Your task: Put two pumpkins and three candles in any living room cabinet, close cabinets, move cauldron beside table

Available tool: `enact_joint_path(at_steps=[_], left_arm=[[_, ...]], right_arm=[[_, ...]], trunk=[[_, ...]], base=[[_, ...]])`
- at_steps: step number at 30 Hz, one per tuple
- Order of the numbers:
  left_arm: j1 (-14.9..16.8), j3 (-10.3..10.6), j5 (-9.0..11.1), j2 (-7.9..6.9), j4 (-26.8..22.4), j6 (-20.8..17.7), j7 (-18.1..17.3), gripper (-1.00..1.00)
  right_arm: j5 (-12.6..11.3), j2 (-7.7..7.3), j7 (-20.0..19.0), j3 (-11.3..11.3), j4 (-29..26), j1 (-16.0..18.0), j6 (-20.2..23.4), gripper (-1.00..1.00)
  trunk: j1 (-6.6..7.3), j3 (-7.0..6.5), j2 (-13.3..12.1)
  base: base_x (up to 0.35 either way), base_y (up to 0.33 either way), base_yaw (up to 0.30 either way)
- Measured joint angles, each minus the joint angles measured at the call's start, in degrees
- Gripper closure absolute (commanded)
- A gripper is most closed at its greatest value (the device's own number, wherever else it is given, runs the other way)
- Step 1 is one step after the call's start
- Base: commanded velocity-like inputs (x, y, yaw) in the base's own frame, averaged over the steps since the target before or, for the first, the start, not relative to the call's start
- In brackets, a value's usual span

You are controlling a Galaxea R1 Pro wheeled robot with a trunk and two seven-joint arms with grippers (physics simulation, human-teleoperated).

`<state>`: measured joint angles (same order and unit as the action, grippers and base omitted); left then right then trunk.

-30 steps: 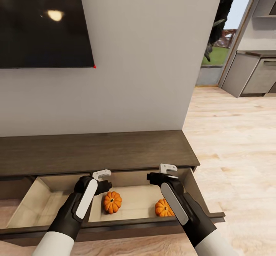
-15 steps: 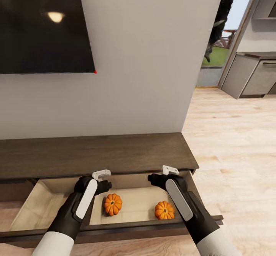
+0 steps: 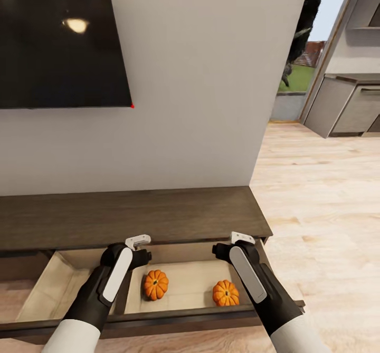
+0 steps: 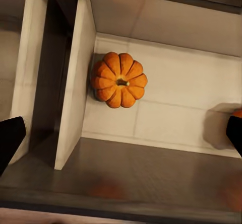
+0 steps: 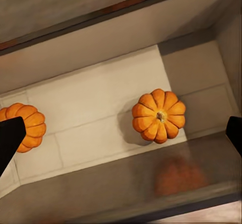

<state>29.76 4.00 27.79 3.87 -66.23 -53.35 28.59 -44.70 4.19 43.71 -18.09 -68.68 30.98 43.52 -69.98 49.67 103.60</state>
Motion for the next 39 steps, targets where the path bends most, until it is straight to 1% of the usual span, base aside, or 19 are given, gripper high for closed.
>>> enact_joint_path(at_steps=[39], left_arm=[[0.00,0.00,0.09,-0.08,0.03,0.00,-0.09,-1.00]], right_arm=[[-0.03,0.21,0.00,-0.03,0.01,0.00,-0.17,-1.00]], trunk=[[8.57,-7.00,-15.65]], base=[[0.000,0.000,0.000]])
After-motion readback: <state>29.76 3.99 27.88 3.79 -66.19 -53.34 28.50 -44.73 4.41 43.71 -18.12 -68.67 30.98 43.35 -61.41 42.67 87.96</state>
